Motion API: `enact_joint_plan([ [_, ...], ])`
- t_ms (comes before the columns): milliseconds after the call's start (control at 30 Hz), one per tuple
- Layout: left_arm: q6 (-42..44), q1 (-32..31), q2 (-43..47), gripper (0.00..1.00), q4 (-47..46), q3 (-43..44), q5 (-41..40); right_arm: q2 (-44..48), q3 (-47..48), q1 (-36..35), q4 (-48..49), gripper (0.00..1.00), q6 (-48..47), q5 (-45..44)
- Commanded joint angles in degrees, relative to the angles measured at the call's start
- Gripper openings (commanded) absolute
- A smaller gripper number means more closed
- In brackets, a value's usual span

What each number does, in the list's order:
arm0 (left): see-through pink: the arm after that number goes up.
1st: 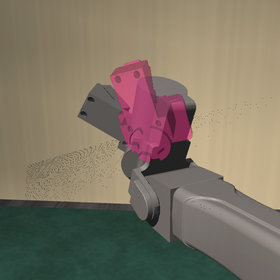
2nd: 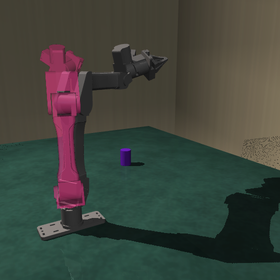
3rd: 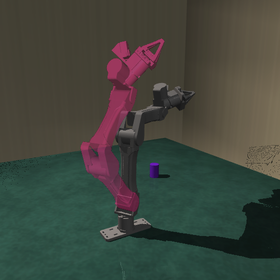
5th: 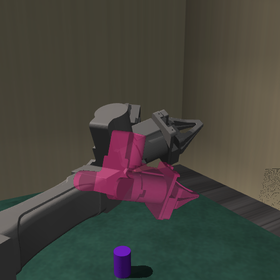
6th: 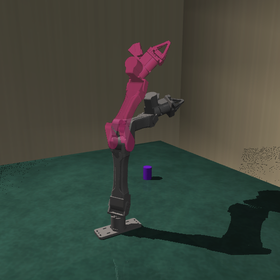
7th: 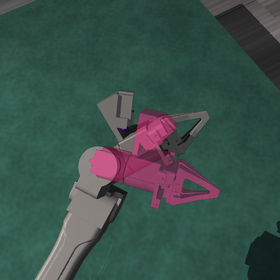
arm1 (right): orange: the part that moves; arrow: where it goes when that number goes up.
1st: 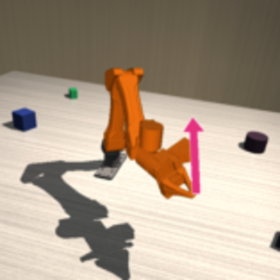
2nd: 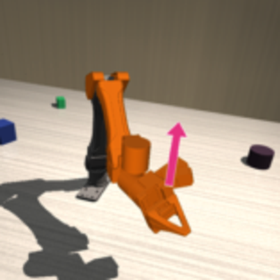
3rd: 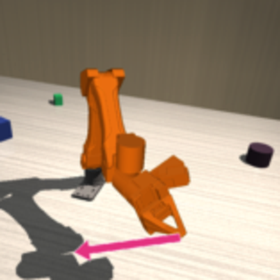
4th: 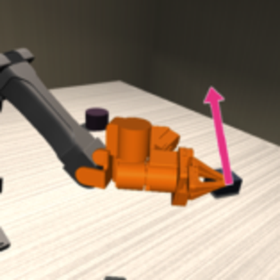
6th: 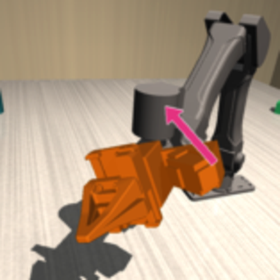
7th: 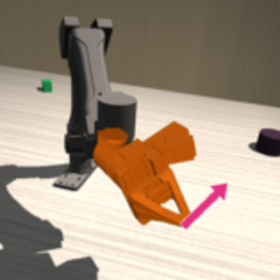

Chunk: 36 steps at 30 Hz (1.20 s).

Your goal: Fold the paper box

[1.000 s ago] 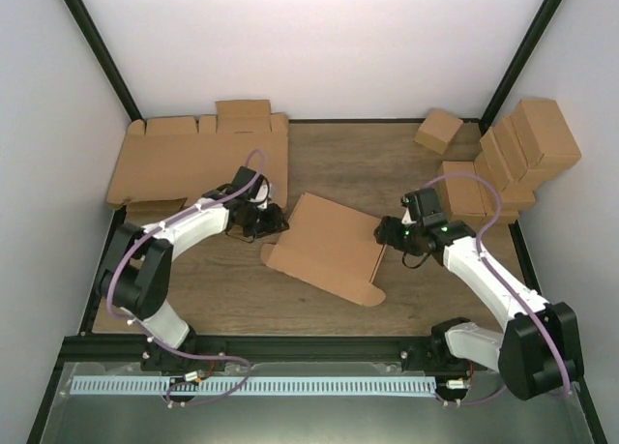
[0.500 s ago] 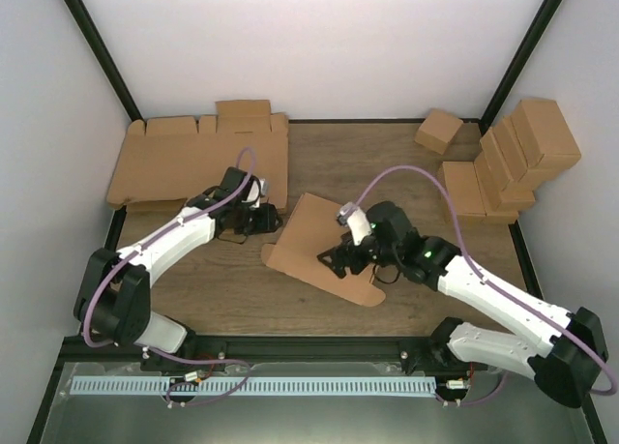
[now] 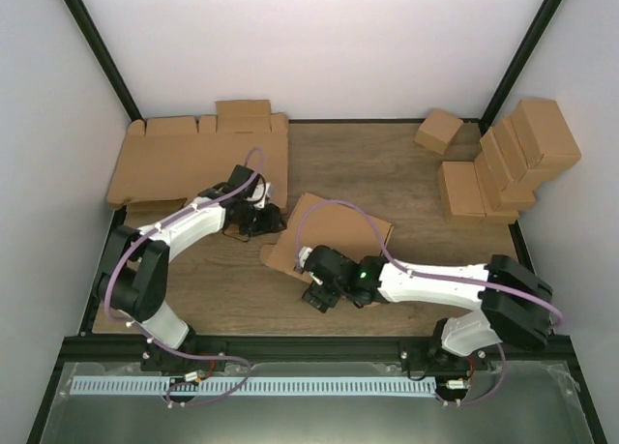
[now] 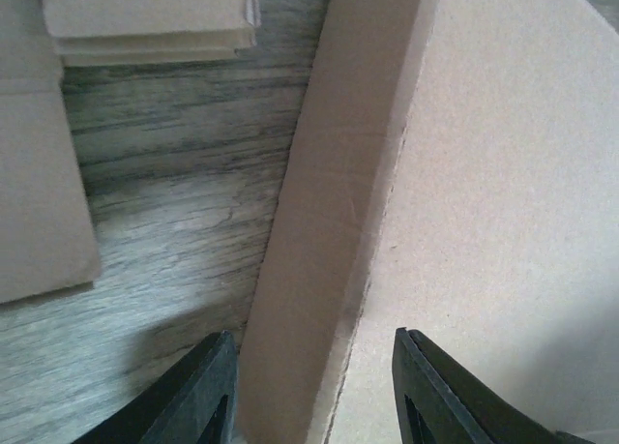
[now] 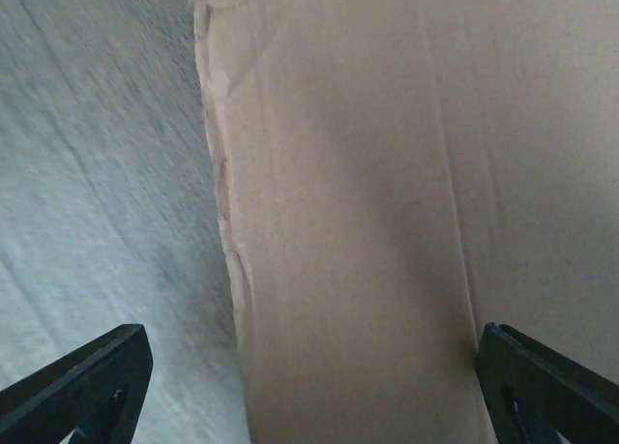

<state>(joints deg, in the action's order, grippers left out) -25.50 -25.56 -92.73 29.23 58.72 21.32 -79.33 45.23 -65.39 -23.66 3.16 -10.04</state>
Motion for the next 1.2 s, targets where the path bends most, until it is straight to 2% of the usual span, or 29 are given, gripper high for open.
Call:
enact_joint_plan([
  [0,-0.94,2.93,0.44,0.47,-2.68,-1.1,3.51,-3.26,2.39,-2.55,3.92,0.95,-2.31,-11.16],
  [100,-1.84,4.99,-0.88,0.46,-4.97,-2.42,8.02,-5.71,1.99,-3.25,5.44,0.96,-3.03,-13.8],
  [267,-1.8,5.51,-0.96,0.46,-5.71,-2.73,8.77,-10.76,1.08,-6.41,7.41,0.98,-4.45,-25.44],
  [333,-1.48,5.89,-0.96,0.46,-5.44,-2.69,9.11,-12.88,1.33,-6.76,7.82,0.97,-4.67,-26.83],
  [433,-0.92,6.27,-1.13,0.46,-5.01,-2.66,9.25,-15.31,2.45,-6.99,7.57,0.86,-3.49,-29.28],
  [567,-0.44,6.55,-1.01,0.46,-4.03,-2.52,9.31,-14.44,3.08,-7.11,8.17,0.49,-1.6,-33.16],
  [600,-0.37,6.77,-0.69,0.46,-3.8,-2.46,9.39,-13.86,2.86,-7.08,8.68,0.45,-1.35,-33.84],
  [833,-0.18,8.55,6.31,0.47,2.69,3.88,6.95,-11.01,1.15,-6.81,10.62,0.27,-3.82,-32.83],
  [1033,-0.08,9.74,11.55,0.47,7.76,7.27,5.79,-5.66,1.57,-2.23,10.61,0.11,-4.06,-22.06],
  [1167,0.33,10.62,14.82,0.47,10.86,9.22,3.54,-2.17,2.14,0.84,10.18,0.09,-5.79,-16.83],
])
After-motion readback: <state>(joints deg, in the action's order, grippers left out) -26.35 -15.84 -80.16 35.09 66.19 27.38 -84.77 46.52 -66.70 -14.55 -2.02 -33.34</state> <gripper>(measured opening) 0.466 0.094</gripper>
